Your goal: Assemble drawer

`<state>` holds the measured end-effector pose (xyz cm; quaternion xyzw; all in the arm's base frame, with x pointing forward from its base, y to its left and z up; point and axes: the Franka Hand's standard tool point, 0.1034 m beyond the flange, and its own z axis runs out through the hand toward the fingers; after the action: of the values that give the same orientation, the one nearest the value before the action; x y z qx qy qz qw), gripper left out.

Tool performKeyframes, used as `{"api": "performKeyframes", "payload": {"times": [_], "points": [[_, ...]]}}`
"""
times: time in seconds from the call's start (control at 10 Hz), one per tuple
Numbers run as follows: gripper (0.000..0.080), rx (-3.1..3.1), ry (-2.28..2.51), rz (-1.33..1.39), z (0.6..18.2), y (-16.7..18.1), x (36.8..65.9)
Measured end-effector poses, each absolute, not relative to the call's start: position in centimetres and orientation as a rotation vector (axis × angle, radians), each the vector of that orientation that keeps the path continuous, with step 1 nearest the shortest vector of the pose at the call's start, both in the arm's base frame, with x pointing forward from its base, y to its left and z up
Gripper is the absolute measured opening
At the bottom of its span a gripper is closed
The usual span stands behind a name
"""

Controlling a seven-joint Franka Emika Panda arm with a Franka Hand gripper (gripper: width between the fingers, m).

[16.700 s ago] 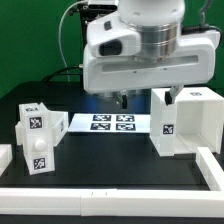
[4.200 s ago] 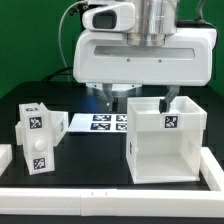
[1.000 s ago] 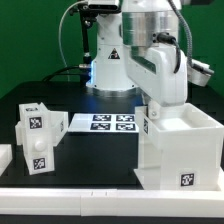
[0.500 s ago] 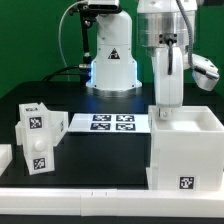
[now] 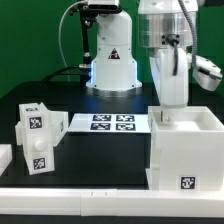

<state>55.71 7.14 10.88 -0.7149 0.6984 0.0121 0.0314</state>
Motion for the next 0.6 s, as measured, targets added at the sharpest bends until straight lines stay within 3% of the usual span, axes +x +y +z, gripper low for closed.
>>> {"api": "performKeyframes", "payload": {"times": [0.1,0.2,0.3,0.6], "points": [[0.0562,-2.229,2.087,0.027,12.1,6.8,56.2],[0.0630,-2.340,1.936,0.012,13.6,5.9,56.5],[0.0630,-2.434,1.791,-0.020,15.0,4.7,56.9],[0.0649,-2.657,1.440,-0.065,14.9,2.2,57.2]]}}
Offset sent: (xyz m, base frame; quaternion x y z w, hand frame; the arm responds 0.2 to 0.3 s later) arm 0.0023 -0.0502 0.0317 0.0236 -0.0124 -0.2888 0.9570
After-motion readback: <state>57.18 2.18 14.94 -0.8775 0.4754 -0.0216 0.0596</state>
